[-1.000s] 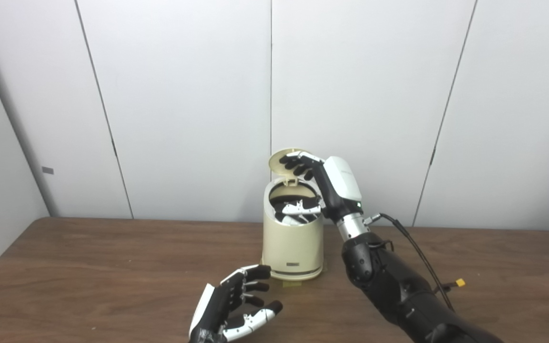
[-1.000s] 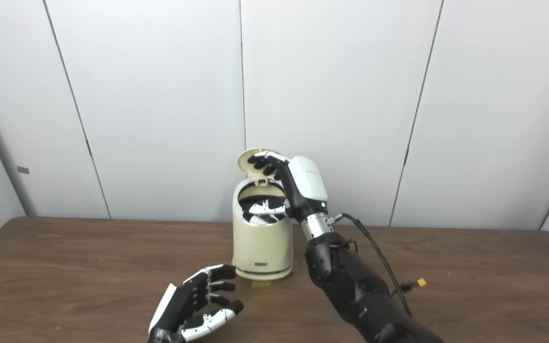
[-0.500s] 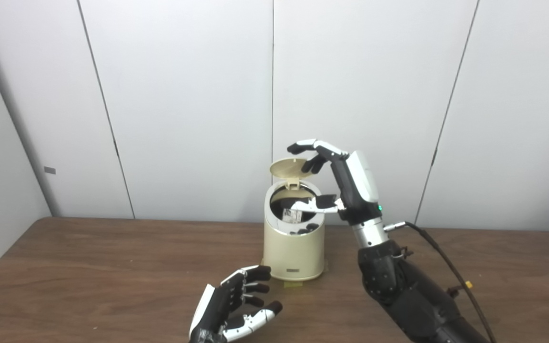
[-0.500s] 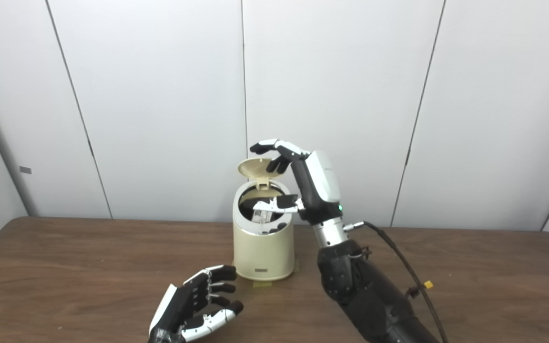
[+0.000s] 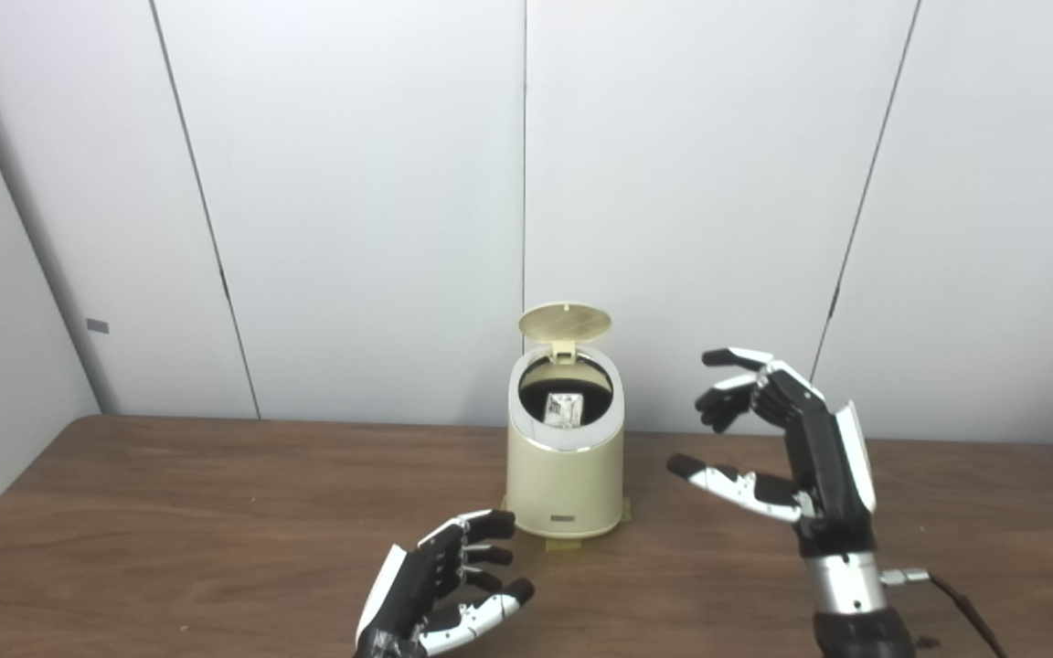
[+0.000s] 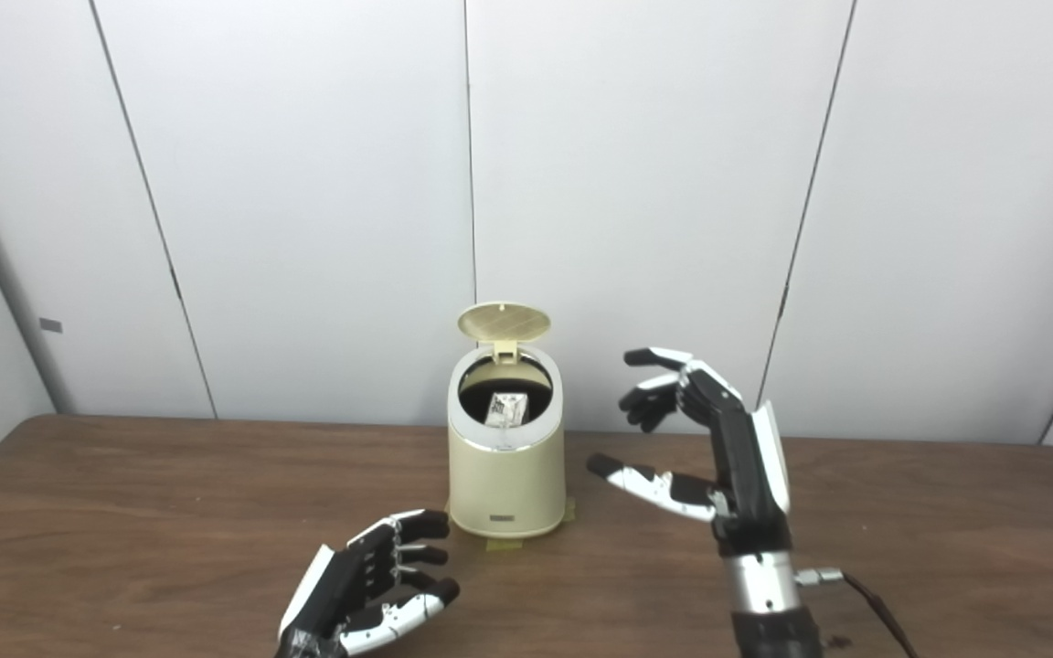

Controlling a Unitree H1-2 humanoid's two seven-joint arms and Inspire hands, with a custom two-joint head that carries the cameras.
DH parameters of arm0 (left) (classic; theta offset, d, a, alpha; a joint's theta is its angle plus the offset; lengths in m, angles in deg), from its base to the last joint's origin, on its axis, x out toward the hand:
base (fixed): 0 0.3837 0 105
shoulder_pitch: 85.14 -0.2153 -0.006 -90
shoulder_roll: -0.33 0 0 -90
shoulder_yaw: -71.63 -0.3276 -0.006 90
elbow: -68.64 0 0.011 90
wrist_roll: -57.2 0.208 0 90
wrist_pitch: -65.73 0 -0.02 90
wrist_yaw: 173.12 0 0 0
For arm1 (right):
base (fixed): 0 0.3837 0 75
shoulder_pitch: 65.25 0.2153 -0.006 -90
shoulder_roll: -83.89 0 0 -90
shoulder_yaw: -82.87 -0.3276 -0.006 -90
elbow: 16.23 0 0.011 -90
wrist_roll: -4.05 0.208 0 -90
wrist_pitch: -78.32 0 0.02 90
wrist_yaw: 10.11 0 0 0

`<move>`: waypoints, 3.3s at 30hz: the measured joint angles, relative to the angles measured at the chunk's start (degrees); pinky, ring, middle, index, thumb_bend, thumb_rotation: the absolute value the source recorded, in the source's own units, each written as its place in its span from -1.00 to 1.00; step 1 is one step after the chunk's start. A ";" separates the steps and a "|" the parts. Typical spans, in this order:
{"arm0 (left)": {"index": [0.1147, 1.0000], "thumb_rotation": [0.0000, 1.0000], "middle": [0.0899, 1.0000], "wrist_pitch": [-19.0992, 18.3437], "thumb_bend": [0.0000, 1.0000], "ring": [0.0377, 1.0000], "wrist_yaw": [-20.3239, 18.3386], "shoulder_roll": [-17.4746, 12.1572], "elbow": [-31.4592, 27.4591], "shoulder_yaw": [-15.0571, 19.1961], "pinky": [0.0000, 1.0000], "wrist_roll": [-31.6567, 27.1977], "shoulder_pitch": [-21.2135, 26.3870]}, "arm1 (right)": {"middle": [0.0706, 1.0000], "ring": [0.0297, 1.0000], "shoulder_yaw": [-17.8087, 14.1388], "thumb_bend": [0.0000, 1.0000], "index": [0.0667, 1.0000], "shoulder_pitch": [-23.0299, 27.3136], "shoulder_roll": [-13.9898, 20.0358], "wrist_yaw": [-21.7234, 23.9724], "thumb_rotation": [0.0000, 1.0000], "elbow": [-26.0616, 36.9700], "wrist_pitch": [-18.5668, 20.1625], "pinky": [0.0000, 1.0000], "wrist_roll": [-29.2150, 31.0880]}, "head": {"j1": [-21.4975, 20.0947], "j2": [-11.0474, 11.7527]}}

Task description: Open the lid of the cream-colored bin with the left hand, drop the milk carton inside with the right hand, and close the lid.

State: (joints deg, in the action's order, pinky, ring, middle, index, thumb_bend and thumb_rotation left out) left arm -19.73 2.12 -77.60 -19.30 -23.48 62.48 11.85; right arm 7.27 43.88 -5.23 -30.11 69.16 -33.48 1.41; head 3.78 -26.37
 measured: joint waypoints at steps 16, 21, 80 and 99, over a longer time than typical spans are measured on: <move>0.74 -0.48 0.73 3.57 0.46 0.65 2.80 -0.96 -3.64 2.33 0.37 3.44 -0.92 | 0.79 0.66 -9.69 0.64 0.84 -11.50 -1.94 18.65 -0.05 4.57 9.35 0.44 7.84 | 0.09 1.76; 0.95 -0.32 0.92 2.19 0.65 0.84 2.62 -3.02 -4.98 2.92 0.62 5.35 3.44 | 0.80 0.66 -11.14 0.66 0.85 -11.74 -3.24 20.58 -0.04 3.84 8.08 0.45 7.77 | -0.18 1.67; 0.38 -0.45 0.65 -13.20 0.85 0.99 -11.66 -14.21 11.93 -12.20 1.00 23.80 41.42 | 0.67 0.40 -14.48 0.59 0.64 -12.77 -9.06 22.79 -0.07 10.46 14.45 0.14 2.97 | -1.93 0.18; 0.42 -0.39 0.55 -10.68 0.88 0.95 -16.17 -15.63 9.10 -12.80 1.00 23.87 39.30 | 0.67 0.38 -14.45 0.66 0.64 -12.76 -10.14 22.65 0.02 11.18 14.79 0.08 1.09 | -2.64 -0.53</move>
State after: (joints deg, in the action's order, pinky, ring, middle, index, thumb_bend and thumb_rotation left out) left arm -30.41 -14.05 -93.24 -10.20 -36.29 86.35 51.15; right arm -7.17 31.12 -15.37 -7.46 80.34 -18.69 2.50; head 1.14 -26.89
